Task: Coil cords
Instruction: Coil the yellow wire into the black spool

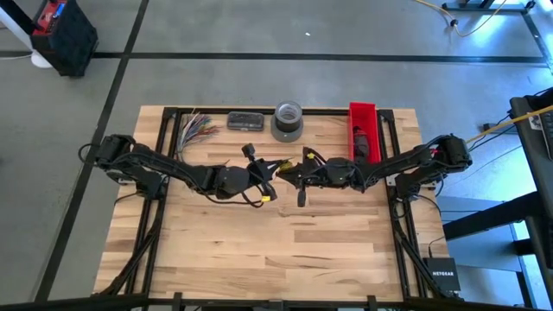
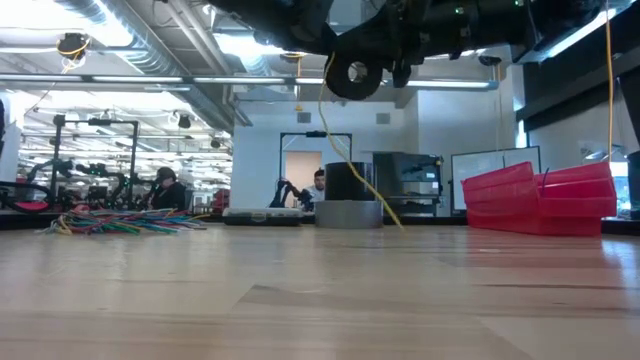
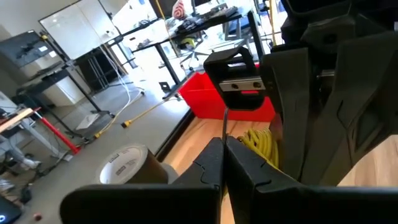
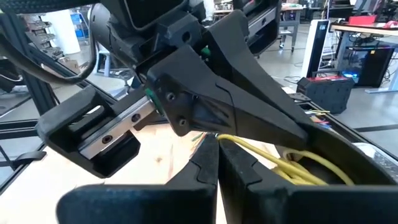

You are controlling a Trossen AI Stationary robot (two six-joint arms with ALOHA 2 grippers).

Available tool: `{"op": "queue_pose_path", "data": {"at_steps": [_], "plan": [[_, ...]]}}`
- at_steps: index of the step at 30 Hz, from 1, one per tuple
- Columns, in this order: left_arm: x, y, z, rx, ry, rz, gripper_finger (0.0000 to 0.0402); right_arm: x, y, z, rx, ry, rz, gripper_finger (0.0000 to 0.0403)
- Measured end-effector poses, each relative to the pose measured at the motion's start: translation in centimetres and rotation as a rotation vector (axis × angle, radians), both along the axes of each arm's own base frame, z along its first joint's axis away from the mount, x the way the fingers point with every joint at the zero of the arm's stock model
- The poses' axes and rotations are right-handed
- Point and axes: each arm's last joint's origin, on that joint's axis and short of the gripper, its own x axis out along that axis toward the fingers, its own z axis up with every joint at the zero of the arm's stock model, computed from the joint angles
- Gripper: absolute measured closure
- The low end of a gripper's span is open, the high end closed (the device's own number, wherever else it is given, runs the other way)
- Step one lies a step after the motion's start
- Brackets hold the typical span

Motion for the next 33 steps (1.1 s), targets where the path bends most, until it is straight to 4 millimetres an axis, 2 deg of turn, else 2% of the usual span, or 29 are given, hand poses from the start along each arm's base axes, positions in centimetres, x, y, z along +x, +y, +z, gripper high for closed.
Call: {"op": "queue_pose_path", "data": {"at_steps": [4,9,14,26,30,33], "plan": [[0.0,0.0,0.0,-0.010,-0.009,-0.004,0.0402,0.0,-0.1,-0.1,-0.008,0.011,-0.033,0.0382],[0.1,0.0,0.1,-0.021,-0.021,-0.009,0.0402,0.0,-0.1,-0.5,-0.090,0.068,-0.061,0.0323],[0.0,-0.1,0.3,-0.028,-0.026,-0.023,0.0402,-0.1,0.2,-0.5,-0.082,0.075,0.066,0.0283],[-0.2,-0.2,0.7,-0.019,-0.036,-0.025,0.0402,-0.1,0.1,-0.7,-0.081,0.097,0.055,0.0277],[-0.2,-0.2,0.7,-0.017,-0.032,-0.026,0.0402,-0.4,0.0,-1.1,-0.083,0.167,0.035,0.0277],[-0.2,-0.3,0.7,-0.005,-0.029,-0.023,0.0402,-0.6,-0.2,-0.5,-0.096,0.245,-0.015,0.0277]]}}
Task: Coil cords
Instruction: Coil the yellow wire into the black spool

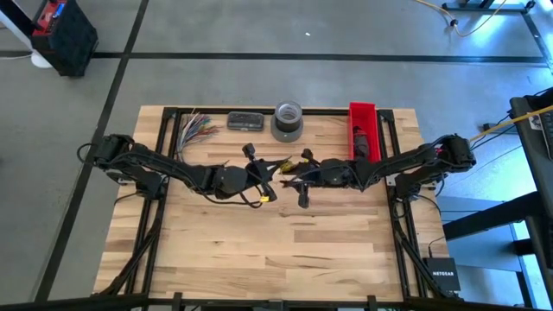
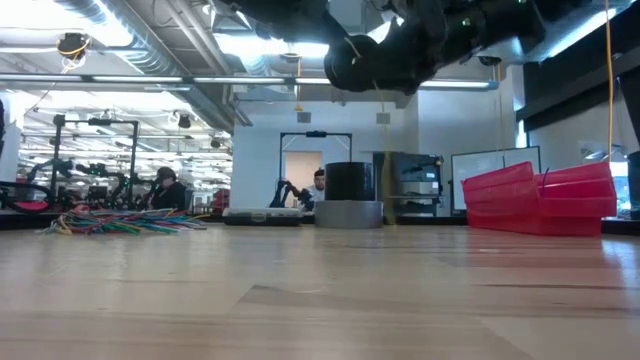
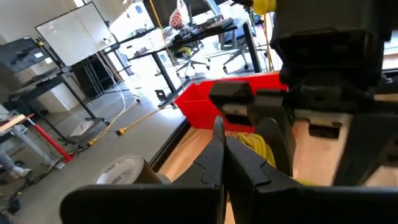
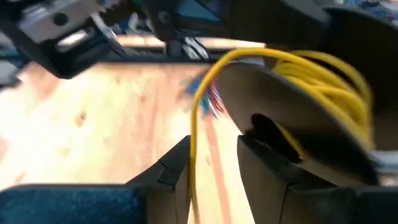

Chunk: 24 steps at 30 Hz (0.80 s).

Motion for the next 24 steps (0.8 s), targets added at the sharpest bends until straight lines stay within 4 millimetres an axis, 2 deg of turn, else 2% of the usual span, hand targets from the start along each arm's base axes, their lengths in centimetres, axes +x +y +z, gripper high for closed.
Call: {"op": "queue_pose_path", "data": {"at_steps": [5,11,24], "plan": [[0.0,-0.1,0.0,0.012,0.004,0.004,0.0402,0.0,0.0,1.6,0.032,0.135,-0.016,0.0277],[0.0,-0.1,0.1,0.011,0.002,0.003,0.0402,-0.2,0.1,1.5,0.047,0.233,0.015,0.0277],[-0.1,-0.1,-0.1,0.020,0.020,0.007,0.0402,-0.7,0.5,1.9,0.029,0.312,0.028,0.0277]]}}
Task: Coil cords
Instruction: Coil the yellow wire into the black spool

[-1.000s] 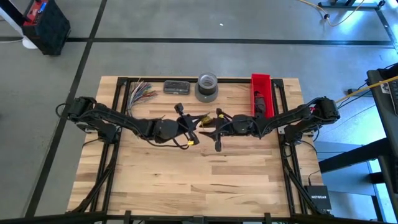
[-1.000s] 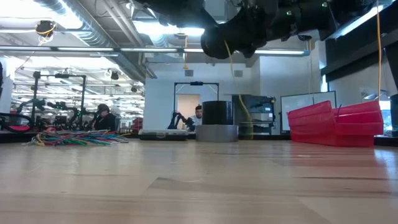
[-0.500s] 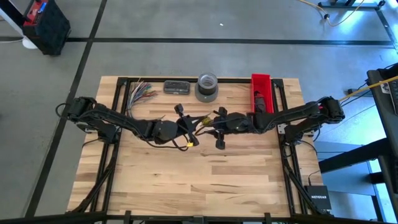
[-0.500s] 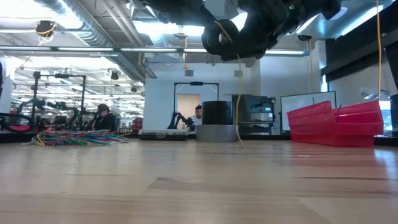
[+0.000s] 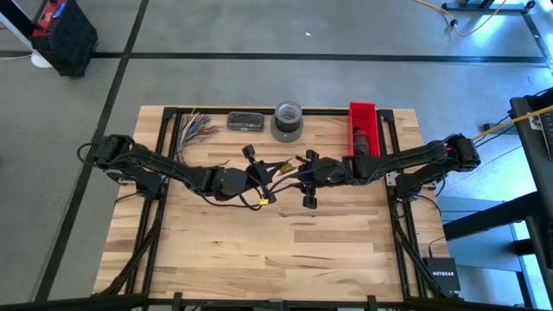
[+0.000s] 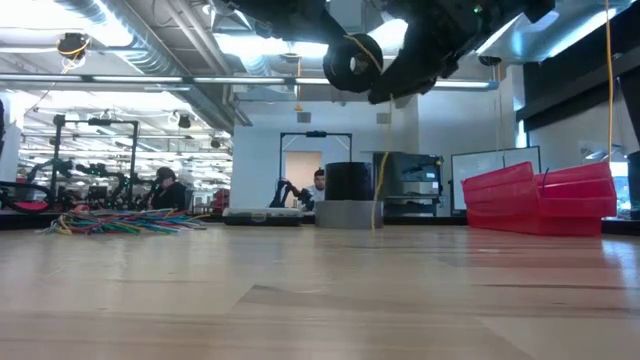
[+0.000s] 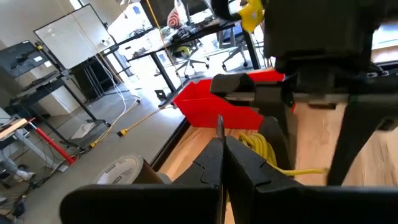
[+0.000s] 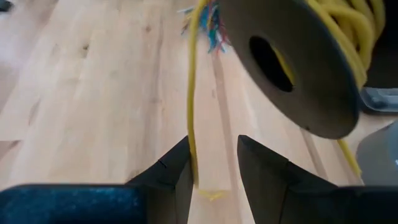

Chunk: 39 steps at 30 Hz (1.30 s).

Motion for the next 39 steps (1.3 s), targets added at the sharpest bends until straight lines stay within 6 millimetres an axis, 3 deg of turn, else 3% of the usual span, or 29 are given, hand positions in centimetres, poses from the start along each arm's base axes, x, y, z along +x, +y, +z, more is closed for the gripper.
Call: {"op": "queue_pose_path", "data": {"at_steps": [6,15,21,28,33,39], "plan": [[0.0,0.0,0.0,0.001,0.000,0.001,0.0402,-1.0,0.9,1.2,-0.016,-0.020,0.036,0.0287],[0.0,0.0,0.0,-0.003,-0.007,0.002,0.0402,-0.9,1.1,1.3,-0.056,-0.036,0.054,0.0393],[0.0,0.1,0.2,-0.012,-0.027,0.004,0.0402,0.8,1.4,1.1,-0.050,-0.153,0.067,0.0390],[0.1,-0.3,0.6,-0.033,-0.084,-0.033,0.0402,3.0,1.6,-1.2,-0.081,-0.171,0.054,0.0393],[-0.7,-1.3,1.6,-0.013,-0.089,-0.070,0.0402,2.8,1.3,-1.7,-0.198,-0.116,-0.004,0.0399],[-2.4,-2.9,2.7,-0.002,-0.047,-0.136,0.0402,1.9,1.0,-0.8,-0.267,-0.076,-0.056,0.0395]]}}
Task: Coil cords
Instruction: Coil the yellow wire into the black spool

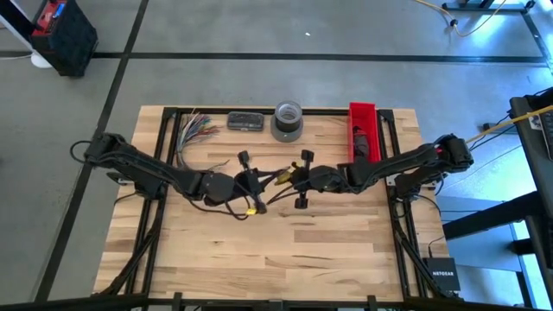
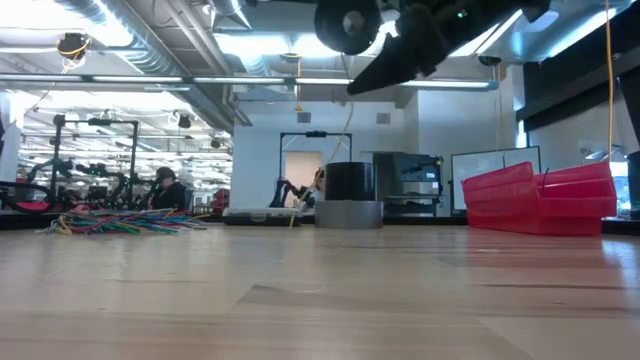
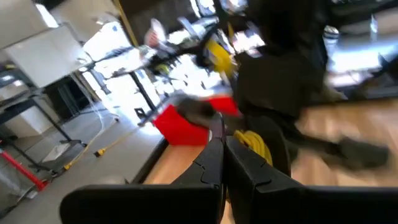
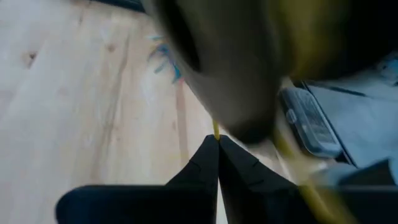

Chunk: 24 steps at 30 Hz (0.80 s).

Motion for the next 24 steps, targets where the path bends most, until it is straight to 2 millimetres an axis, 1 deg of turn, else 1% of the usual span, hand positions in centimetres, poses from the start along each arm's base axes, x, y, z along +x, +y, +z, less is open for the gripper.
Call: {"op": "queue_pose_path", "data": {"at_steps": [4,6,9,13,16,21,24], "plan": [[-1.1,0.0,0.1,0.010,0.077,-0.007,0.0402,-0.7,-0.1,0.7,-0.002,0.005,-0.009,0.0394],[-1.2,0.1,0.0,0.017,0.107,-0.011,0.0402,-0.8,-0.2,0.9,0.008,-0.003,-0.009,0.0394],[-1.2,0.1,-0.6,0.041,0.176,-0.067,0.0402,-0.9,-0.1,0.8,0.050,-0.003,-0.016,0.0393],[-1.1,0.5,-0.6,0.034,0.181,-0.071,0.0402,-0.8,-0.2,0.4,0.097,0.001,-0.046,0.0390],[-1.0,0.7,-0.6,0.026,0.169,-0.059,0.0402,-1.4,-0.2,0.4,0.085,0.050,-0.051,0.0367],[-1.0,0.7,-0.5,0.020,0.165,-0.059,0.0402,-3.4,-0.1,2.3,0.084,0.057,-0.036,0.0307],[-1.0,0.7,-0.5,0.019,0.161,-0.055,0.0402,-4.5,-0.2,2.4,0.091,0.120,-0.018,0.0277]]}}
